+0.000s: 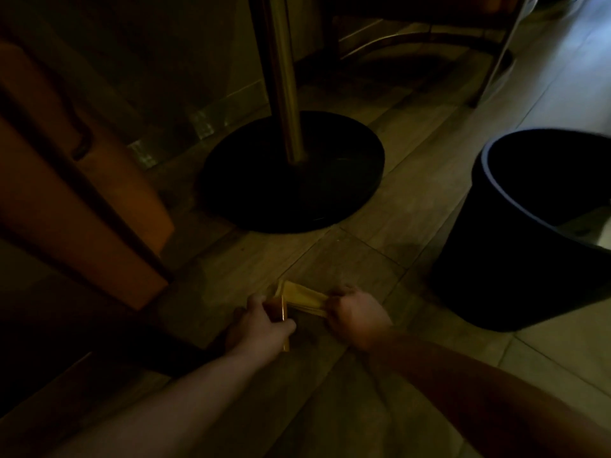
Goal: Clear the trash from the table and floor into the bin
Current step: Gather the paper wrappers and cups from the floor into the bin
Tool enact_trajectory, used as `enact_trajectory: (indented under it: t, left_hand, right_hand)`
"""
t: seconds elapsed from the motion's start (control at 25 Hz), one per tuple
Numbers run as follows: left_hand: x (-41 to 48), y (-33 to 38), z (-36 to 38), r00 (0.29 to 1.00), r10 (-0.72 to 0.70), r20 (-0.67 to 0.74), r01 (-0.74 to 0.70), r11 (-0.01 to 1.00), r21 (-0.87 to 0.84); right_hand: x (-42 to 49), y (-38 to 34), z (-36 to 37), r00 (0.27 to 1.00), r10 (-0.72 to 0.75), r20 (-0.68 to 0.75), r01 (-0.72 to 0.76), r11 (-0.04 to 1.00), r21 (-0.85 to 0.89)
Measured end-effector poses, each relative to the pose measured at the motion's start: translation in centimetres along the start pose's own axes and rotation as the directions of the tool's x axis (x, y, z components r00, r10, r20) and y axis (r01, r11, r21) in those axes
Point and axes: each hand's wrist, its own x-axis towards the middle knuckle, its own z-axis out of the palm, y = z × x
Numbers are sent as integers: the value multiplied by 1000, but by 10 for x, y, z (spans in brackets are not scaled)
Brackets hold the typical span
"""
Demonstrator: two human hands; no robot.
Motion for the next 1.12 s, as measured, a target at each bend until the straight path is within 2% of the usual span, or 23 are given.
enact_trajectory:
  t: [0.08, 0.16, 0.28, 0.32, 0.36, 0.44, 0.52, 0.64, 0.8, 0.84, 0.92, 1.04, 1.12]
  left_hand:
    - [-8, 2, 5, 999, 12, 36, -10, 999, -50]
    - [-20, 6, 13, 993, 28, 115, -12, 990, -139]
    - [-45, 25, 15, 940, 51, 339, 78, 931, -356]
    - [-54, 38, 14, 909, 110, 402, 48, 930, -364]
    - [-62, 55, 13, 874, 202, 442, -50, 942, -331]
    - [-80, 93, 18, 740, 386, 550, -333, 922, -200]
    - [-105, 129, 28, 581, 431, 690, -475, 868, -143]
    - [-145, 150, 65, 393, 319, 862, -488, 867, -98]
    - [-181, 126, 121, 278, 241, 930, -423, 900, -106]
    - [-190, 117, 131, 262, 225, 938, -429, 898, -95]
    - [-195, 103, 137, 293, 216, 931, -463, 884, -59]
    - [-186, 88, 124, 420, 240, 875, -465, 885, -19]
    - [-176, 80, 113, 500, 260, 826, -508, 861, 37]
  right_hand:
    - [-38, 13, -18, 1000, -18, 2, 18, 1000, 17]
    - [-81, 24, -39, 999, 28, -22, -26, 996, 85]
    - [-155, 39, -76, 985, 111, -130, -82, 975, 208]
    - [-179, 44, -90, 981, 127, -148, -85, 961, 262]
    - [-201, 48, -105, 980, 127, -152, -75, 948, 310]
    - [-240, 55, -131, 985, 85, -150, -28, 936, 351]
    - [-271, 58, -150, 986, 48, -159, 12, 933, 359]
    - [-319, 62, -162, 970, 66, -236, 23, 933, 358]
    - [-367, 68, -147, 950, 122, -287, -29, 951, 306]
    - [-377, 68, -142, 950, 153, -271, -66, 950, 306]
    - [-388, 71, -130, 952, 201, -230, -114, 933, 342]
    - [-400, 78, -111, 933, 308, -189, -175, 842, 510]
    - [-407, 81, -94, 897, 435, -77, -332, 779, 532]
